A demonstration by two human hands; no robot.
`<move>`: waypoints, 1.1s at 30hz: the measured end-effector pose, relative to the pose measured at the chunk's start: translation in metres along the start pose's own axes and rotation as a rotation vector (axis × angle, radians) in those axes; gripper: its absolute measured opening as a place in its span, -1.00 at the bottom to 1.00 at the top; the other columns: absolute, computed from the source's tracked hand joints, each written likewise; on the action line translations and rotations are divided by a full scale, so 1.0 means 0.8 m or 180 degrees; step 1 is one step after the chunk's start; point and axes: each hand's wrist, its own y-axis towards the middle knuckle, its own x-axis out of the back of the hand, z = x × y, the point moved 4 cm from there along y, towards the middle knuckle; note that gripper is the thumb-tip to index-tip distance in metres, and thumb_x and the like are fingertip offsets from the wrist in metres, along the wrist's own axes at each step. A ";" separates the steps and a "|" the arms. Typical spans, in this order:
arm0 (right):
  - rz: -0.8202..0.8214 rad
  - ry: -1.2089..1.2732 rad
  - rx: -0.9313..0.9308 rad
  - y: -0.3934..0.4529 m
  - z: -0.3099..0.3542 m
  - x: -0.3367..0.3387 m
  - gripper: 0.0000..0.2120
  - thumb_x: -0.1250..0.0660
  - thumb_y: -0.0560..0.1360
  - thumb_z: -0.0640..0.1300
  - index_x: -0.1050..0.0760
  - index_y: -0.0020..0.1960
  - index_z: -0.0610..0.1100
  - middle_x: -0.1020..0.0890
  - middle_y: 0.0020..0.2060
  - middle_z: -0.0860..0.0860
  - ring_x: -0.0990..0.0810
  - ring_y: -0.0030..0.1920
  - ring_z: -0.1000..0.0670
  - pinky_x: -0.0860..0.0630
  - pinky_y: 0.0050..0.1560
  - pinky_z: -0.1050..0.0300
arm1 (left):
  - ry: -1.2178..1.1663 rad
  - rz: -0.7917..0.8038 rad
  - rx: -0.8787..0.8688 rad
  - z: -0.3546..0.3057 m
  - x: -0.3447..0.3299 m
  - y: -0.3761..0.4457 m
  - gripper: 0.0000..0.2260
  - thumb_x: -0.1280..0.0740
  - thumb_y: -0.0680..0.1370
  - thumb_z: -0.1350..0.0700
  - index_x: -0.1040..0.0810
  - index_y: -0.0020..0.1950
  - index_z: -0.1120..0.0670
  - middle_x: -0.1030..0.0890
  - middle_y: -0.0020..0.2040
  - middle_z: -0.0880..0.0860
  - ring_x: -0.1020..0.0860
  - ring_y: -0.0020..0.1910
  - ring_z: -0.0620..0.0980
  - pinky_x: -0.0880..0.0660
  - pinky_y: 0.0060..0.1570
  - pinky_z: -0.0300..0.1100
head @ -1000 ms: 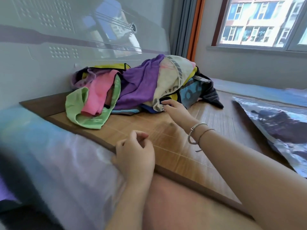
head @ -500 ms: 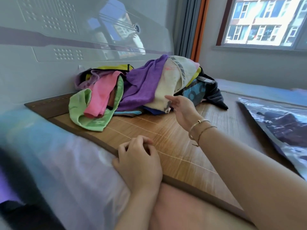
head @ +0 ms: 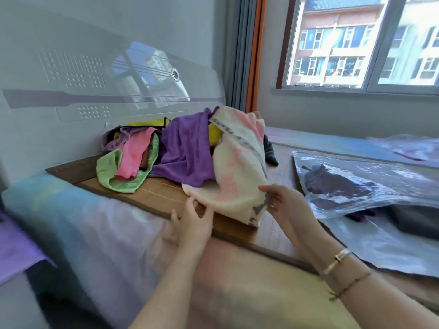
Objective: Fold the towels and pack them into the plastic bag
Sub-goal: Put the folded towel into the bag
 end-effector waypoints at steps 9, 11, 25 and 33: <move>-0.0064 0.0070 -0.0145 -0.115 -0.023 0.054 -0.61 -0.17 0.59 -0.23 -0.51 -0.39 -0.15 -0.49 -0.43 -0.01 -0.46 -0.36 0.04 -0.37 -0.27 0.13 | 0.0932 0.0745 -0.0988 -0.008 -0.040 -0.114 -0.58 -0.32 0.49 -0.17 -0.40 0.35 -0.25 -0.10 0.55 -0.19 0.18 0.55 0.03 0.09 0.42 0.30; -0.0042 -0.0189 -0.0134 -0.120 -0.025 0.057 -0.71 -0.17 0.58 -0.26 -0.50 -0.29 -0.16 -0.48 -0.38 -0.01 -0.45 -0.37 0.06 -0.35 -0.34 0.17 | 0.0971 0.0487 -0.1263 -0.006 -0.044 -0.124 -0.75 -0.30 0.52 -0.06 -0.48 0.21 -0.19 -0.34 0.45 -0.16 0.11 0.55 0.03 0.04 0.40 0.32; -0.0238 -0.0671 -0.1129 -0.136 -0.051 0.074 -0.64 -0.26 0.57 0.12 -0.48 0.02 -0.21 -0.57 -0.40 -0.03 -0.48 -0.45 0.01 -0.50 -0.44 0.19 | 0.0483 0.0728 -0.1535 -0.008 -0.013 -0.144 -0.87 -0.26 0.57 0.01 -0.48 -0.15 -0.01 -0.58 -0.23 -0.10 -0.56 -0.15 -0.08 -0.51 -0.05 -0.04; 0.0830 -0.1327 -0.1048 -0.147 -0.039 0.049 -0.42 -0.24 0.45 0.36 -0.56 0.16 -0.11 -0.67 -0.12 -0.01 -0.61 -0.16 0.03 -0.52 -0.09 0.15 | -0.0806 0.0578 -0.1030 -0.010 -0.001 -0.136 -0.88 -0.35 0.56 0.02 -0.55 -0.11 0.05 -0.64 -0.25 0.00 -0.50 -0.34 -0.10 -0.40 -0.28 -0.16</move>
